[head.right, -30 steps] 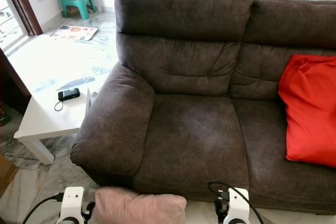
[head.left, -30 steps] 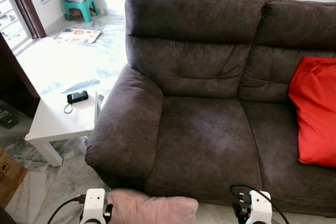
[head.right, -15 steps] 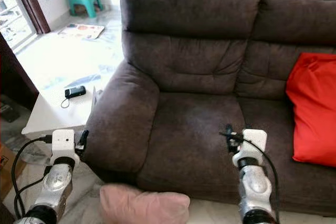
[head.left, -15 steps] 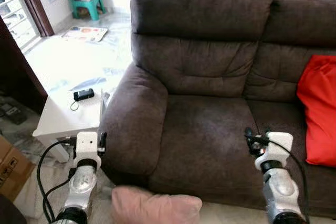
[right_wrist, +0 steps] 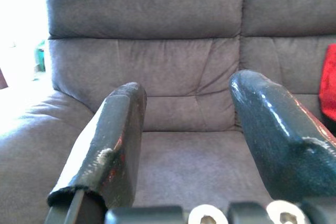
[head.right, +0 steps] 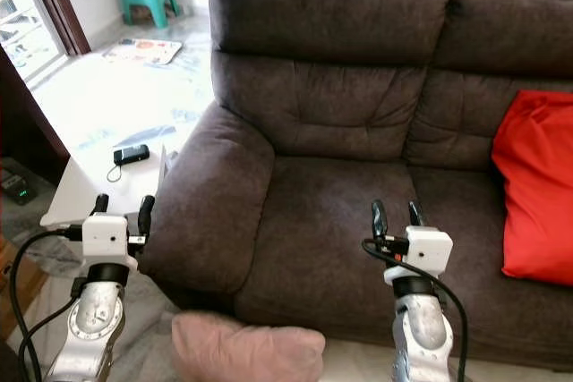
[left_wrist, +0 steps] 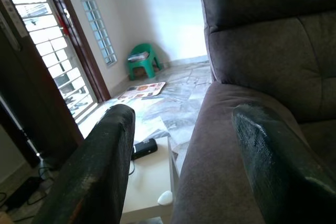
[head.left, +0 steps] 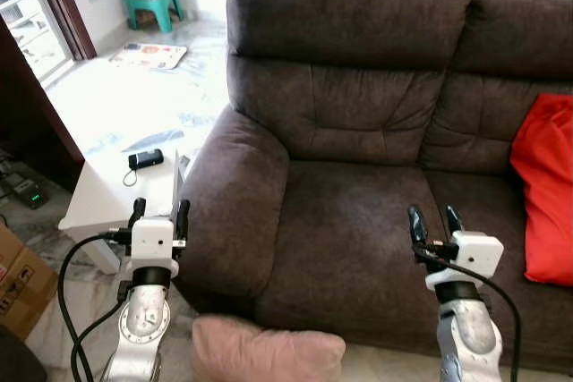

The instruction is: Move the pillow to the sofa from floor

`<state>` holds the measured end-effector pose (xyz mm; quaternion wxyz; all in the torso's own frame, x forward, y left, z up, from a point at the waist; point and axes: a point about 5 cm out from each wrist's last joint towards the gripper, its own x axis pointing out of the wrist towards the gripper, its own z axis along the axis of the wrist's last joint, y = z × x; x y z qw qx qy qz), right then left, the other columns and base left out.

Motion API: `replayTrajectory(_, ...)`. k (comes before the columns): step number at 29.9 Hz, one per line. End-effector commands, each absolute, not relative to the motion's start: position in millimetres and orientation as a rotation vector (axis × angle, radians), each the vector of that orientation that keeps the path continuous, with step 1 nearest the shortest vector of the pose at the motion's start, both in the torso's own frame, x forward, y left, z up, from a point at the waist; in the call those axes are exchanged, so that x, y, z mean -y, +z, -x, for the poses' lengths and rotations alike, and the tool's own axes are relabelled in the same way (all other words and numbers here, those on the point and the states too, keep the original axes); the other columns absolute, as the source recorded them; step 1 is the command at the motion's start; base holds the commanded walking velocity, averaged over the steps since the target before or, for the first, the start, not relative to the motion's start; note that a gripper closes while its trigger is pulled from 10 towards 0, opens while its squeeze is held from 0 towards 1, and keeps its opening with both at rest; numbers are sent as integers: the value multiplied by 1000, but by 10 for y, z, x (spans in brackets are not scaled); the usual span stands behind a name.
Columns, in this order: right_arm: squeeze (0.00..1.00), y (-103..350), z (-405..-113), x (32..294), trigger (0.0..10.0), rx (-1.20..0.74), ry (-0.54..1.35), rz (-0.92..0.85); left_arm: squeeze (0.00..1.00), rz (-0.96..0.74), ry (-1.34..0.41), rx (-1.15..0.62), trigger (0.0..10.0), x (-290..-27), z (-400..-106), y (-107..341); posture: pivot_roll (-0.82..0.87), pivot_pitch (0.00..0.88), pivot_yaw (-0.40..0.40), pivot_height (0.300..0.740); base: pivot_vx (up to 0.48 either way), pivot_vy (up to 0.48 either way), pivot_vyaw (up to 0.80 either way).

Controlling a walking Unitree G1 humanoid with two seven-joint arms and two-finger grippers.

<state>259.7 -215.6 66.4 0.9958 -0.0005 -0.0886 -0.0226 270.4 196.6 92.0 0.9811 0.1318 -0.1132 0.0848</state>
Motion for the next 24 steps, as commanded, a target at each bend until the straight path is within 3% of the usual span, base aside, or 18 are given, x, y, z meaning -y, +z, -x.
replayTrajectory(1,0,727,-2594,2171,10000,185,-50,-3,0,-259,170,222,10000,-1962,-2719,964,-5,0,-20,739,0,0,0)
replayTrajectory(24,0,857,-2640,2141,10000,175,-41,-13,0,-253,149,210,10000,-1888,-2784,1061,-18,0,-17,739,0,0,0)
